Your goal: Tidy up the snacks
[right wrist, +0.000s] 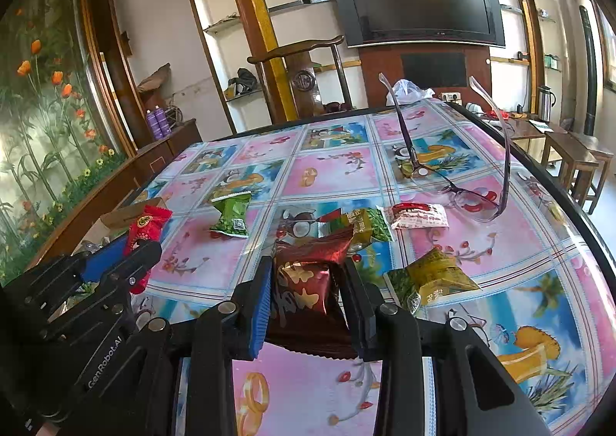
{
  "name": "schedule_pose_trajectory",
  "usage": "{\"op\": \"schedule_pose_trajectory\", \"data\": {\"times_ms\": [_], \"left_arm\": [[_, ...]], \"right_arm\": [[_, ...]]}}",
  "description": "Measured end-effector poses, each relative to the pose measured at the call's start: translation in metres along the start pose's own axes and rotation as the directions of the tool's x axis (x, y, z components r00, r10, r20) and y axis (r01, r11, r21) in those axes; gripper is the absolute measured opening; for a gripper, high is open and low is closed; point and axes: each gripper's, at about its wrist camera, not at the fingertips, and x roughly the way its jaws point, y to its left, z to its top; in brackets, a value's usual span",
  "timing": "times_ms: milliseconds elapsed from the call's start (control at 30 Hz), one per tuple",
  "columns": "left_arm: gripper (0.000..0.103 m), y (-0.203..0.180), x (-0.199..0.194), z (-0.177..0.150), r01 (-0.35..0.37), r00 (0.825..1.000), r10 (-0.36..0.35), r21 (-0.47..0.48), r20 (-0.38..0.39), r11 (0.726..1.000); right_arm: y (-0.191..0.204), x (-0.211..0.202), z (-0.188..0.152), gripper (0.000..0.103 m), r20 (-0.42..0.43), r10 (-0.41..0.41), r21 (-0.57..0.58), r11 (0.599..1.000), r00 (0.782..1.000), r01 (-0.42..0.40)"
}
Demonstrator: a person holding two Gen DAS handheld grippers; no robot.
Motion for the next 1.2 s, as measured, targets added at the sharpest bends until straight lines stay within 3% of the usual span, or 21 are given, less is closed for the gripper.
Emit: {"op": "schedule_pose_trajectory", "data": {"times_ms": [300, 667, 1200], "left_arm": [[0.019, 0.001, -0.001, 0.000, 0.006, 1.000, -0.006, -0.002, -0.004, 1.000], [0.018, 0.008, 0.002, 0.000, 0.069, 0.997, -0.070, -0.040, -0.041, 0.997], [0.019, 0.011, 0.002, -0.001, 0.072, 0.996, -0.074, -0.045, -0.047, 0.996]], "right_arm": [[0.000, 0.000, 0.000, 0.037, -0.002, -0.003, -0.001, 1.000, 1.000, 0.003], [-0.003, 0.001, 0.000, 0.037, -0.002, -0.013, -0.005, 1.000, 1.000, 0.013], [-0.001, 0.000, 0.002, 0.037, 0.002, -0.012, -0.004, 1.000, 1.000, 0.012]]}}
